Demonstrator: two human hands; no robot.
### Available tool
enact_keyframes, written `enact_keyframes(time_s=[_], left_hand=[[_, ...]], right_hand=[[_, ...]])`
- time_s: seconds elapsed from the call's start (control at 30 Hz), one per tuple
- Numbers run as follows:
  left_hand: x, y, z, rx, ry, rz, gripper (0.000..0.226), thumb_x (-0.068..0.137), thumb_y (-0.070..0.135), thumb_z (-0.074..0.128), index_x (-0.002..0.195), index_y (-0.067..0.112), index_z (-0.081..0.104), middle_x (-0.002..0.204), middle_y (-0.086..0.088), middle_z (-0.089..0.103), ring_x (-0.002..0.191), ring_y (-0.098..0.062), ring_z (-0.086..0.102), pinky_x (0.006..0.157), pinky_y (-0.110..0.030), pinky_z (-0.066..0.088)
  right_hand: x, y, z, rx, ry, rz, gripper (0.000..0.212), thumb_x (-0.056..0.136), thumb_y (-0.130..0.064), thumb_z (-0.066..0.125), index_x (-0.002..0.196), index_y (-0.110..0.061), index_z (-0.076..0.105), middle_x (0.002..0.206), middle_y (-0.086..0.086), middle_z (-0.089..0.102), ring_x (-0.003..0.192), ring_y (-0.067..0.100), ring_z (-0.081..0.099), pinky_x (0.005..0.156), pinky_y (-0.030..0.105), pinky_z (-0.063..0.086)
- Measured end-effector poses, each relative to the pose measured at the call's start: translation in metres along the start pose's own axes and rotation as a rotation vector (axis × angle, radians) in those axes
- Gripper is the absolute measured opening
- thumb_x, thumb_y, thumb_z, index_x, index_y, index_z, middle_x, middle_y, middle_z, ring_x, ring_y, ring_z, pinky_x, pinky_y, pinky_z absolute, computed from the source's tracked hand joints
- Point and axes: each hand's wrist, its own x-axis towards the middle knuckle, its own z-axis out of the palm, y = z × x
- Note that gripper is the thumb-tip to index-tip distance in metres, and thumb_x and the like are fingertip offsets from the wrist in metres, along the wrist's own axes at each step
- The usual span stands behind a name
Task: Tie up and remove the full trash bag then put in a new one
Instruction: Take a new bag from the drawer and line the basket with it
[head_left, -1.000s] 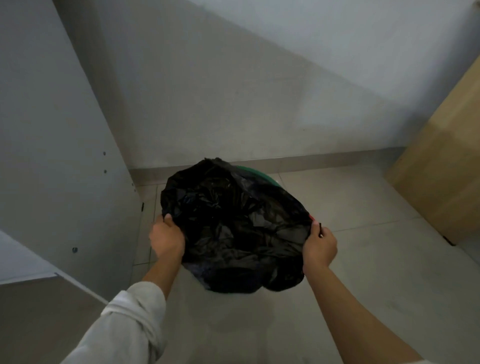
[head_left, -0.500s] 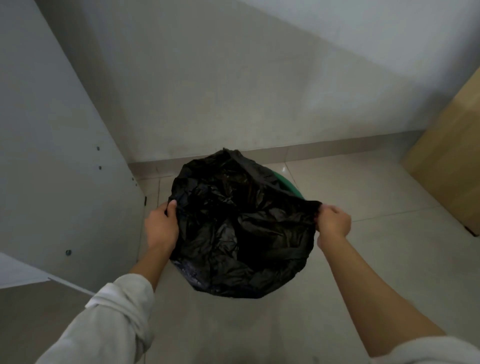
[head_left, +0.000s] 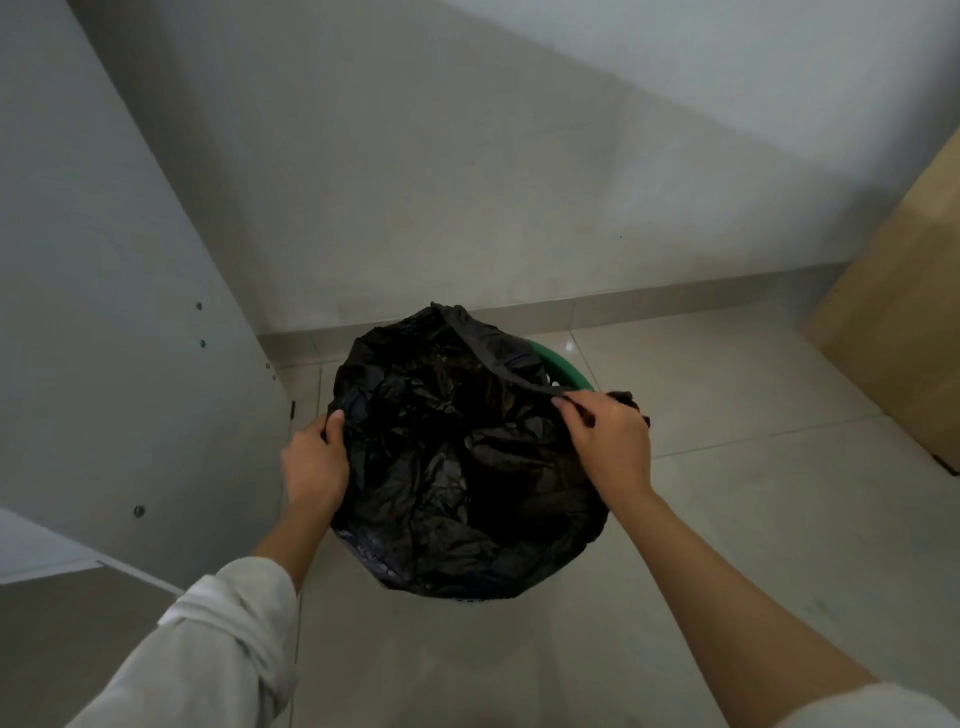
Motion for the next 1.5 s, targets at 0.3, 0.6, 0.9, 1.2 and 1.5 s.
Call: enact_keyframes(time_s=[0.3,0.6,0.9,1.2,1.5], left_hand=[[0.011,0.000,-0.002,-0.067,-0.078,0.083,0.038,0.098,0.031,0.044,0.100,0.001,0.067,0.079,-0.011,0.063,0.076,-0.024,0.058,0.067,-0.030,0.040],[0.014,0.002,-0.003,-0.065,-0.105,0.086,0.037,0.098,0.031,0.044,0.099,0.004,0.069,0.077,-0.006,0.063,0.073,-0.022,0.058,0.060,-0.026,0.037],[0.020,0.004,-0.001,-0.080,-0.120,0.090,0.032,0.098,0.031,0.045,0.089,0.011,0.068,0.078,-0.006,0.066,0.069,-0.015,0.059,0.054,-0.015,0.039],[0.021,0.003,0.001,-0.170,-0.122,0.069,0.038,0.096,0.031,0.050,0.080,0.000,0.066,0.079,-0.022,0.065,0.068,-0.018,0.055,0.062,-0.033,0.044],[0.011,0.000,0.003,-0.210,0.053,-0.085,0.034,0.097,0.031,0.047,0.088,0.004,0.066,0.082,-0.010,0.065,0.080,-0.024,0.060,0.066,-0.029,0.042]], right_hand=[[0.042,0.023,0.013,0.578,-0.308,0.878,0.053,0.095,-0.044,0.045,0.134,-0.008,0.047,0.131,0.009,0.055,0.119,0.028,0.053,0.101,0.037,0.043],[0.046,-0.008,0.029,-0.099,-0.139,-0.048,0.023,0.086,-0.012,0.062,0.109,-0.009,0.063,0.105,0.011,0.058,0.103,0.028,0.050,0.082,0.033,0.045],[0.064,-0.030,0.084,-0.324,-0.524,-0.259,0.053,0.101,-0.034,0.033,0.150,-0.023,0.016,0.156,0.001,0.022,0.145,0.020,0.015,0.117,0.041,0.011],[0.106,-0.031,0.108,-0.479,-0.679,-0.015,0.066,0.090,-0.068,0.017,0.140,-0.029,0.038,0.141,0.009,0.048,0.129,0.030,0.044,0.106,0.052,0.025],[0.106,0.016,0.040,0.115,-0.661,0.600,0.067,0.085,-0.064,0.048,0.115,-0.006,0.066,0.126,0.014,0.060,0.115,0.030,0.057,0.104,0.037,0.041]])
